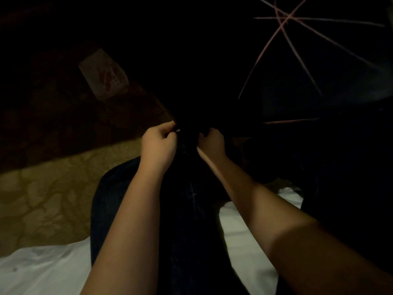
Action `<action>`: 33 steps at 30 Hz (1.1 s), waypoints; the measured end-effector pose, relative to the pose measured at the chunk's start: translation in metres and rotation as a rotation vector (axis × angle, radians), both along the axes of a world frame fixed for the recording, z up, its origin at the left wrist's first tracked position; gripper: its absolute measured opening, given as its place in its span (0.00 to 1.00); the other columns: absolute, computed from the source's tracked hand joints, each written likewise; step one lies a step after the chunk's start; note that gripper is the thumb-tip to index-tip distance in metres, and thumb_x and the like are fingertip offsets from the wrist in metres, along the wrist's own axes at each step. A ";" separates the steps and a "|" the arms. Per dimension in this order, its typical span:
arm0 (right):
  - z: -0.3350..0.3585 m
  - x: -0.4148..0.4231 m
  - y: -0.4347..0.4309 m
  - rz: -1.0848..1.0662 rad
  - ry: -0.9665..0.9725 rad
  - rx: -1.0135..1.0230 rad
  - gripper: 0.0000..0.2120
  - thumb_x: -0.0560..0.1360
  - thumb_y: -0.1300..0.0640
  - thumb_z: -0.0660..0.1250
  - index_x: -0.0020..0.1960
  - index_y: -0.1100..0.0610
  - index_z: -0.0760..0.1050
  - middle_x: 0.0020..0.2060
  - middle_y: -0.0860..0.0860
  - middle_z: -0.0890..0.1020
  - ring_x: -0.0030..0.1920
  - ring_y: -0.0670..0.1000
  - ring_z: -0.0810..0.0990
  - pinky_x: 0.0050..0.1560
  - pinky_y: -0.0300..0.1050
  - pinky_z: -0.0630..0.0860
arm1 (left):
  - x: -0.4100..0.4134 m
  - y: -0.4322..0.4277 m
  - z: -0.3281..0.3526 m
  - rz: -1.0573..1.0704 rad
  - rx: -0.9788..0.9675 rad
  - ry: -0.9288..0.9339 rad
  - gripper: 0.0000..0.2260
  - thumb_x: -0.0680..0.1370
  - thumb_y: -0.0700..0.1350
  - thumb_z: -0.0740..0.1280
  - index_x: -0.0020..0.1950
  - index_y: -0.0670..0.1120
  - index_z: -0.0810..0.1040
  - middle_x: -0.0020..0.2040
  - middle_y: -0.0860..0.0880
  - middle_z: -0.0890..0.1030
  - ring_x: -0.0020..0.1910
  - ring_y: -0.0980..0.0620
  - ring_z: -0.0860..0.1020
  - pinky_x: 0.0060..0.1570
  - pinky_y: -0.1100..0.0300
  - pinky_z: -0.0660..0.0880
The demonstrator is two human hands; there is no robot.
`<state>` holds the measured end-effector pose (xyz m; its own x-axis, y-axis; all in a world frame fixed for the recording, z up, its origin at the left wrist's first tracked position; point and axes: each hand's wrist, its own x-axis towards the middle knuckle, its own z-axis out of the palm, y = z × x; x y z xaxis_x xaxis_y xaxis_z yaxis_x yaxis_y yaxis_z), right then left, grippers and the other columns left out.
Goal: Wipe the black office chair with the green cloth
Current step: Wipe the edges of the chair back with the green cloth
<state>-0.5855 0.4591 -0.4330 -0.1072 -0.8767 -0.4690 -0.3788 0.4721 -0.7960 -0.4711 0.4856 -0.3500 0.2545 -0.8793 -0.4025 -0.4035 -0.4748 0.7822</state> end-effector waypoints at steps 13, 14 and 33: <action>0.052 -0.009 0.015 0.100 0.047 -0.142 0.06 0.75 0.63 0.63 0.41 0.57 0.77 0.35 0.50 0.78 0.40 0.52 0.79 0.31 0.39 0.65 | -0.010 0.011 0.007 -0.020 0.014 0.016 0.25 0.80 0.34 0.57 0.73 0.54 0.70 0.55 0.49 0.81 0.21 0.63 0.71 0.21 0.68 0.66; 0.060 -0.011 0.015 0.106 0.044 -0.178 0.06 0.75 0.63 0.63 0.42 0.58 0.78 0.37 0.51 0.80 0.41 0.51 0.79 0.33 0.40 0.67 | -0.011 0.011 0.007 -0.033 0.024 0.001 0.26 0.79 0.33 0.57 0.74 0.55 0.68 0.58 0.49 0.80 0.22 0.63 0.72 0.22 0.68 0.66; 0.096 -0.012 0.010 0.415 0.448 -0.357 0.05 0.76 0.63 0.60 0.42 0.57 0.73 0.38 0.52 0.77 0.43 0.54 0.79 0.31 0.39 0.62 | -0.014 0.014 0.012 -0.081 0.095 -0.019 0.27 0.80 0.33 0.56 0.76 0.55 0.65 0.54 0.50 0.81 0.29 0.52 0.74 0.31 0.57 0.69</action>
<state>-0.5971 0.4694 -0.3370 0.1542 -0.9789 -0.1339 -0.7982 -0.0435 -0.6008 -0.4847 0.4994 -0.3380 0.1924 -0.8555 -0.4807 -0.4576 -0.5115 0.7273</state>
